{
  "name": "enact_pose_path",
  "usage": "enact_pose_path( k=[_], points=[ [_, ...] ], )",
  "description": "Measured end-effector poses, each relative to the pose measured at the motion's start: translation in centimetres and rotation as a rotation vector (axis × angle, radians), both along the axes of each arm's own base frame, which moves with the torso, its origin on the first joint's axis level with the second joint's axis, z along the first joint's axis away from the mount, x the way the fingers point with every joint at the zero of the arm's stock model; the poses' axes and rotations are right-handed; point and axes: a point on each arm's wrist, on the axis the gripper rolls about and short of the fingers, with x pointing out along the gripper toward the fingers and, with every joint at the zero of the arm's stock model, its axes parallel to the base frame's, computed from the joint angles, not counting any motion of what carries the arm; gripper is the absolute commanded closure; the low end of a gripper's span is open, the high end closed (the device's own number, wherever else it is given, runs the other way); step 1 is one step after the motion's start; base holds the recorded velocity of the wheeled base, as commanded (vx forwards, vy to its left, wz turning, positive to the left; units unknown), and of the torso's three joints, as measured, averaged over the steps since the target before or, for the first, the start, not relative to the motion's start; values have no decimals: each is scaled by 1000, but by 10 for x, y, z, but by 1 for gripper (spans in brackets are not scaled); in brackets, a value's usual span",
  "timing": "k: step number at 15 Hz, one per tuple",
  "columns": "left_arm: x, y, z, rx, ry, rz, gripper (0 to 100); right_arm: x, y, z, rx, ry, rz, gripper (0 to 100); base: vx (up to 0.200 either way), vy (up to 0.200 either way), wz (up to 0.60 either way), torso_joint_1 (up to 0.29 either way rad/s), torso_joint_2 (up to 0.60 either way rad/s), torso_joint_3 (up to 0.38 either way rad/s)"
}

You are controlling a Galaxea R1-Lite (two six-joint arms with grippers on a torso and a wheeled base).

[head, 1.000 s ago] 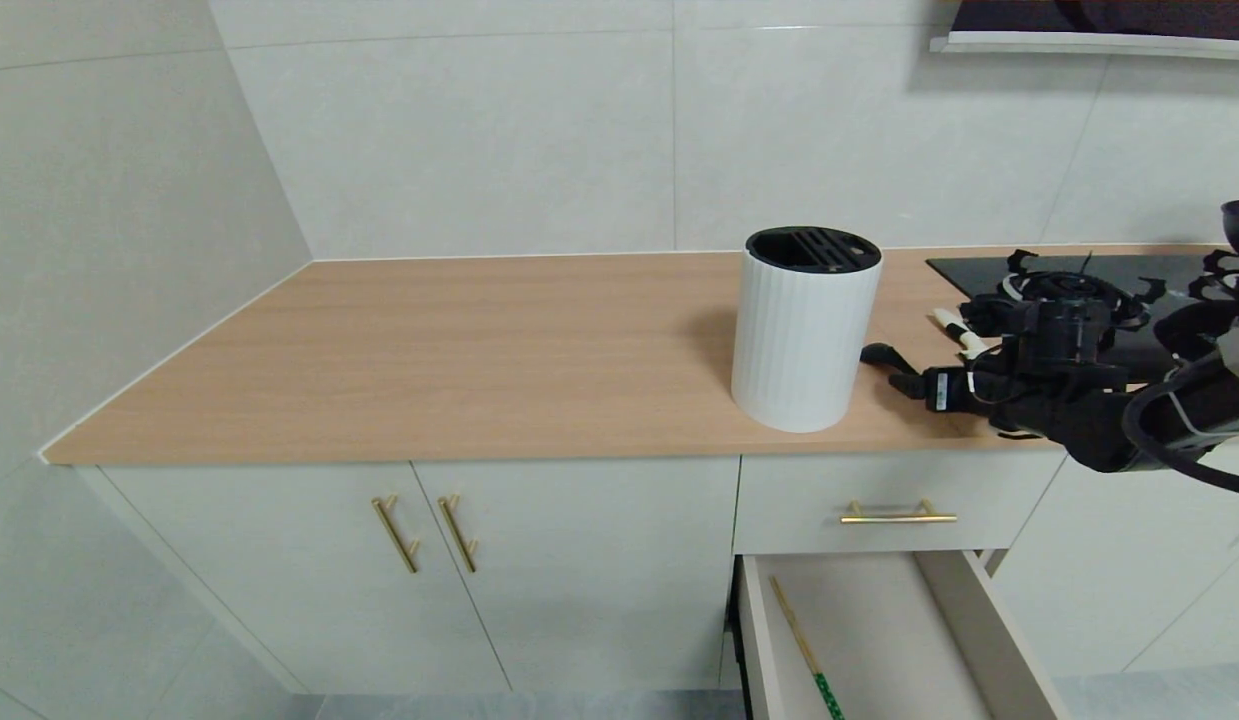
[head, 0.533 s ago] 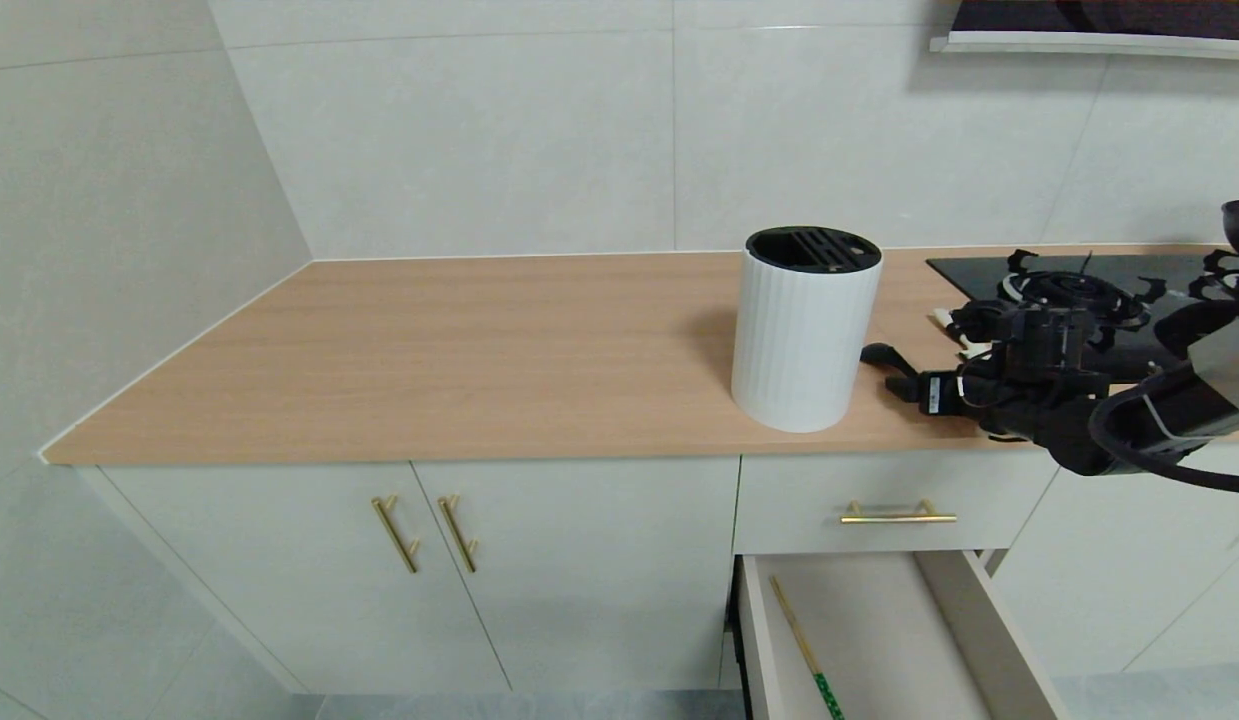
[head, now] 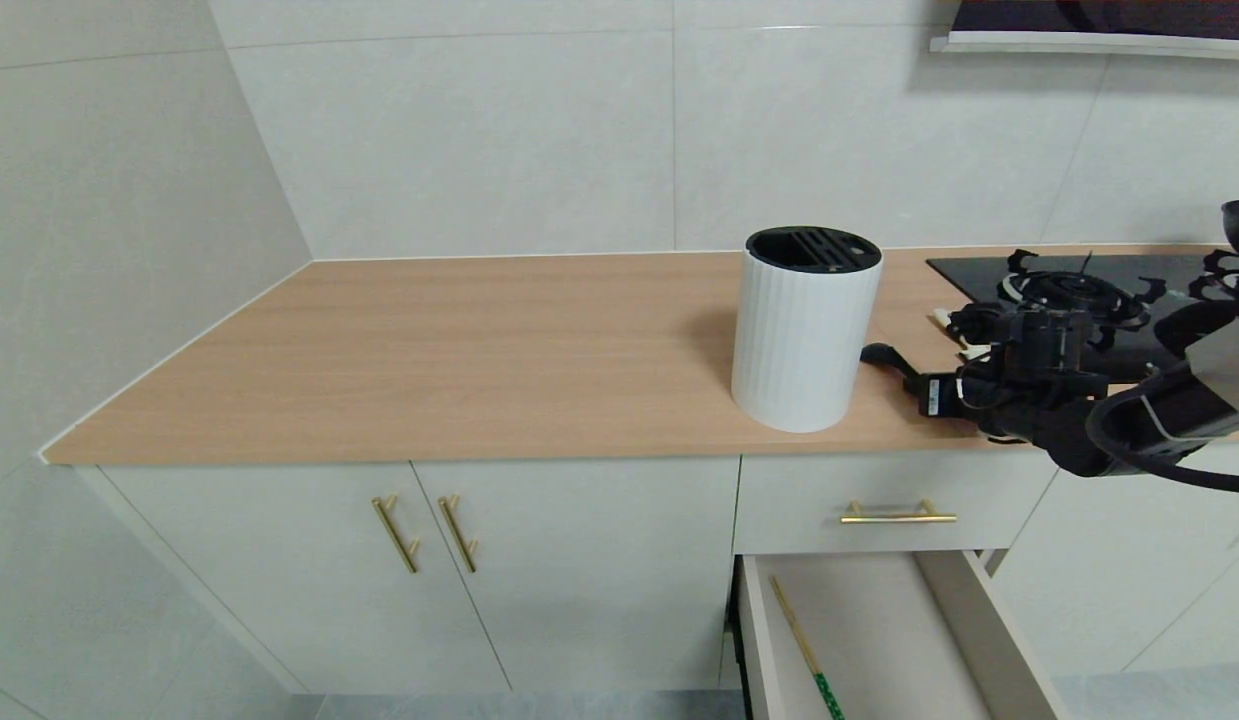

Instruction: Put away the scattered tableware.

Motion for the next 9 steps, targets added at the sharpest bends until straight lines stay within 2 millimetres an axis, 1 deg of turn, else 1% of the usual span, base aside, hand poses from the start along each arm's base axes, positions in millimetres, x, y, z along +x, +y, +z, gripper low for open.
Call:
enact_pose_path(
  k=[5, 9],
  points=[
    [0, 0, 0, 0, 0, 0, 0, -1, 0, 1, 0, -1, 1, 100, 0, 0, 0, 0, 0, 0],
    [0, 0, 0, 0, 0, 0, 0, -5, 1, 5, 0, 3, 1, 100, 0, 0, 0, 0, 0, 0]
  ],
)
